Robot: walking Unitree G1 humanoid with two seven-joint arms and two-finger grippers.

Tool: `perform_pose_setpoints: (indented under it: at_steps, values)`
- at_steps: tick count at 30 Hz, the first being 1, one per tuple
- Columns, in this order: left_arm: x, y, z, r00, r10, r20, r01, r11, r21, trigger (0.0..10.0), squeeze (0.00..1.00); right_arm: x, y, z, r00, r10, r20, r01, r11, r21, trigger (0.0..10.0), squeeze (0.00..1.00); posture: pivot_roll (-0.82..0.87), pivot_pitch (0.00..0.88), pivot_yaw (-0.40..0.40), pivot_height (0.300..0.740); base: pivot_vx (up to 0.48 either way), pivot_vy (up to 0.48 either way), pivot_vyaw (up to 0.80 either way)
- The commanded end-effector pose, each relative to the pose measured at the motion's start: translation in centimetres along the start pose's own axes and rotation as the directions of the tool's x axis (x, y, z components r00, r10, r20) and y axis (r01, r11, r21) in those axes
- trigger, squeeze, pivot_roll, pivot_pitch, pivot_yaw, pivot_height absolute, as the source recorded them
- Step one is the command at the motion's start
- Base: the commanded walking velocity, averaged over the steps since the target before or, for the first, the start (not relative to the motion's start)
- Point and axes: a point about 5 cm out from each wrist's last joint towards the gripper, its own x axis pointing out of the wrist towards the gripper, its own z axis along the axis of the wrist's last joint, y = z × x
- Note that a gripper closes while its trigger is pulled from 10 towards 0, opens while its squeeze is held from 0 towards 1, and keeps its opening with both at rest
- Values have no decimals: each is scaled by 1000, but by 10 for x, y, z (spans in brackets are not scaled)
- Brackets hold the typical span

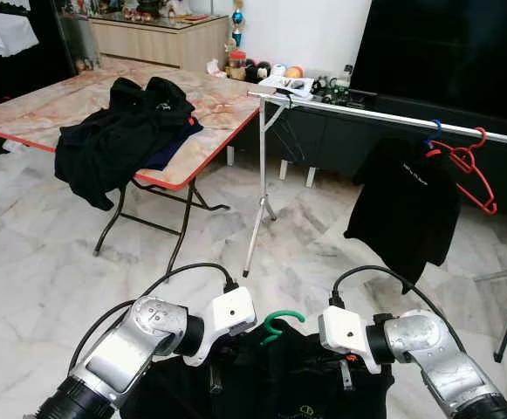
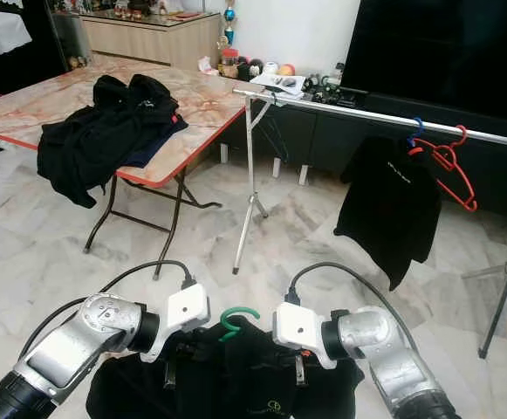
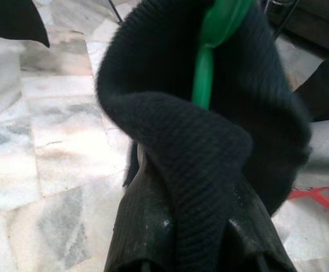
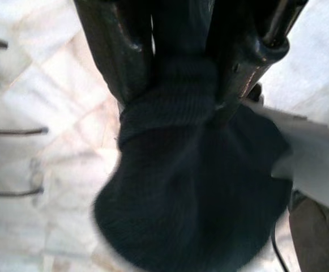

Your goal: Hang hanger

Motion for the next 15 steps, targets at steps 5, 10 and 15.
perform_pose_setpoints:
  at_steps: [5, 10, 15]
  values:
    - [-1, 2, -1, 1000, 18, -18, -18, 1000, 2, 0, 0, -2, -5, 13, 999, -7, 43, 9, 999, -50, 10000, 1000, 98, 0, -11, 740, 0, 0, 0]
    - [-1, 2, -1, 1000, 18, -18, -18, 1000, 2, 0, 0, -2, -5, 13, 999, -7, 43, 9, 999, -50, 10000, 1000, 98, 0, -11, 740, 0, 0, 0]
    - [-1, 2, -1, 1000, 18, -18, -18, 1000, 2, 0, 0, -2, -5, 13, 999, -7, 43, 9, 999, -50, 10000, 1000, 98, 0, -11, 740, 0, 0, 0]
